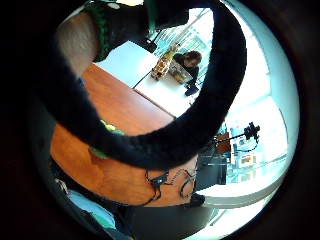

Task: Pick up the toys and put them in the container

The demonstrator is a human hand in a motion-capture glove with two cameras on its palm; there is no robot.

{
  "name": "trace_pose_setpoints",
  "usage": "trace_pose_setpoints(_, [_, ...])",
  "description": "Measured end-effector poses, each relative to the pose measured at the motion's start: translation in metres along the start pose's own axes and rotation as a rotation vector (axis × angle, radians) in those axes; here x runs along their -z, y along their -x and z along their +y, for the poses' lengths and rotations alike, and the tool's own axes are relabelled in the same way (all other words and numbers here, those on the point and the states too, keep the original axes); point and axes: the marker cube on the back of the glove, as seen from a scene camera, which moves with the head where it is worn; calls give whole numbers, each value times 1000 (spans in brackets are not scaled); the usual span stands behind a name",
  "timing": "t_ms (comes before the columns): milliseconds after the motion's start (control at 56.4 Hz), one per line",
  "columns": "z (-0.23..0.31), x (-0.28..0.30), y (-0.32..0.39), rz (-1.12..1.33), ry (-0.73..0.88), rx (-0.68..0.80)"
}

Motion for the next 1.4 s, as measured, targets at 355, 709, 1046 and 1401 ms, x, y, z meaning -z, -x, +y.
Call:
trace_pose_setpoints(355, [18, -27, -11, -10, 80, 306])
trace_pose_setpoints(709, [77, -223, -17, 58, 615, 137])
trace_pose_setpoints(1046, [80, -267, -23, 12, 337, 147])
trace_pose_setpoints(1401, [-9, -153, 79, -98, 169, 219])
